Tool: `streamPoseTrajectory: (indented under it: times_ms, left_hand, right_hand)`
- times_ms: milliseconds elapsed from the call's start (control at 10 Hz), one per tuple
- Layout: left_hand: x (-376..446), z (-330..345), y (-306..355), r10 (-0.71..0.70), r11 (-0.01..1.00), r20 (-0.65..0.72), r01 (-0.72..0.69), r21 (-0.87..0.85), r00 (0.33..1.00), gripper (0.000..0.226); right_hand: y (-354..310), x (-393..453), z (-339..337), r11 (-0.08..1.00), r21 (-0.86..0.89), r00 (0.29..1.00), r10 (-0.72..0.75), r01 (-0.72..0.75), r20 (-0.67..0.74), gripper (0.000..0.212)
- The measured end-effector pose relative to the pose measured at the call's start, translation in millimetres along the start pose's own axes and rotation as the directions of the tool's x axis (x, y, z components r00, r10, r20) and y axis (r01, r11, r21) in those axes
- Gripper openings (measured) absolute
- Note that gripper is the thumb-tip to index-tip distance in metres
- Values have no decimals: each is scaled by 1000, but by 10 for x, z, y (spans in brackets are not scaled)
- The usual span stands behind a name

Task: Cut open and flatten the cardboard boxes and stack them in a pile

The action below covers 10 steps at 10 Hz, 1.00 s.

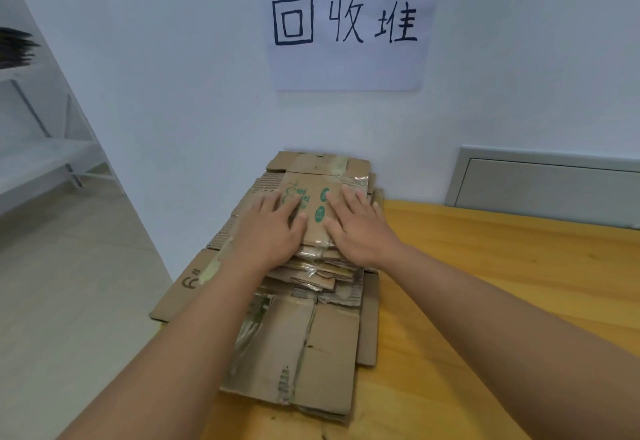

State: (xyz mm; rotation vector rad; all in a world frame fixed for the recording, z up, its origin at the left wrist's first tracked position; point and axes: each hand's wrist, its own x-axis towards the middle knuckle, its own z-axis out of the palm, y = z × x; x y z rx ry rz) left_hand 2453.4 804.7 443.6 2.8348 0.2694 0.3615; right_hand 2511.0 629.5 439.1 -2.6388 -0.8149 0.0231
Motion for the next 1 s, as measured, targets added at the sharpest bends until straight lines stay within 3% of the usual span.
streamPoseTrajectory:
  times_ms: [100,400,600,700,900,1000]
  left_hand:
    - [2,111,-45,-35,998,71,31,49,997,58]
    - [-17,124,-19,-58,997,75,54,61,995,60]
    - [-16,-15,-9,-56,998,214,57,2,975,68]
    - [-23,-103,42,-49,998,197,40,51,979,68]
    - [-383,-194,391,42,997,-8,-41,60,999,46]
    - [-602,-301,605,91,995,-75,-88,43,993,52]
  right_hand:
    - [30,17,112,999,38,999,27,-29,46,59]
    - [31,39,158,997,35,997,61,-63,35,58]
    - [-103,3,-15,989,-101,986,120,-108,115,58]
    - [-230,-94,-85,977,-176,989,132,-118,69,54]
    - [-97,-596,-335,994,-94,996,53,-60,-66,47]
    - [143,-958,-551,995,-52,988,83,-90,-133,53]
